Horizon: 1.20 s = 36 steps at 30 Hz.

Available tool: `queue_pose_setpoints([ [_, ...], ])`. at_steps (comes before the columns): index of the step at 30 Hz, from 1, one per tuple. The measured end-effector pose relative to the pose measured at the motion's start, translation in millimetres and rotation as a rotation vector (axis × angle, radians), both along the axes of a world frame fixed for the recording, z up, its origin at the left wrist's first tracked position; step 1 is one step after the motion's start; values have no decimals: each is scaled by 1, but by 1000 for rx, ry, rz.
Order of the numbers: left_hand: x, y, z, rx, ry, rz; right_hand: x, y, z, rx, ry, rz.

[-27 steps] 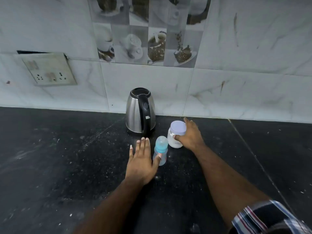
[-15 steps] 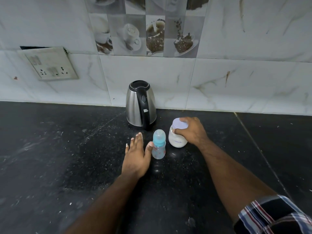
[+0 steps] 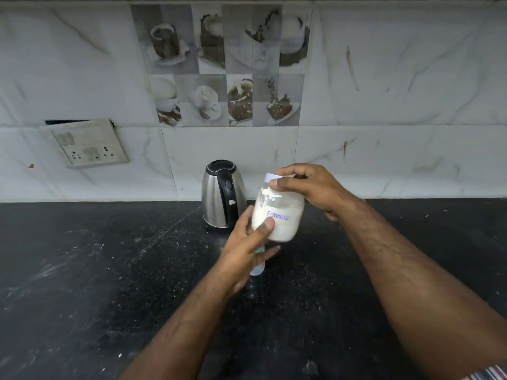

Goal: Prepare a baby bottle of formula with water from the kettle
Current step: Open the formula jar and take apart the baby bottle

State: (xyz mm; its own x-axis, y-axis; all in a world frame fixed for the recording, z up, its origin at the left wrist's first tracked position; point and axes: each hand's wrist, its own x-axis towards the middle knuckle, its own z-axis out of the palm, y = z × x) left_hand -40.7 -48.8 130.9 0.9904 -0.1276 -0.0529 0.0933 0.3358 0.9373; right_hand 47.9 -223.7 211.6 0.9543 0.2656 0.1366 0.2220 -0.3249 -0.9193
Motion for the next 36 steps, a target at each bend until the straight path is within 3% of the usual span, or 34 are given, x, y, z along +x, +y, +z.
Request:
queue_pose_setpoints([
  [3,-9,-1,3,-310,60,-100,-11,9,14,-65,26,77],
  [10,-13,-7,10,-424,36,15,-21,38,46,-389,-110,-29],
  [13,-16,-7,13,-510,125,62,-23,52,49,-466,-167,-20],
  [21,-21,-5,18,-611,179,39,-20,67,54,-451,-179,-3],
  [36,-27,-4,16,-623,218,-2,-20,61,51,-371,-149,118],
])
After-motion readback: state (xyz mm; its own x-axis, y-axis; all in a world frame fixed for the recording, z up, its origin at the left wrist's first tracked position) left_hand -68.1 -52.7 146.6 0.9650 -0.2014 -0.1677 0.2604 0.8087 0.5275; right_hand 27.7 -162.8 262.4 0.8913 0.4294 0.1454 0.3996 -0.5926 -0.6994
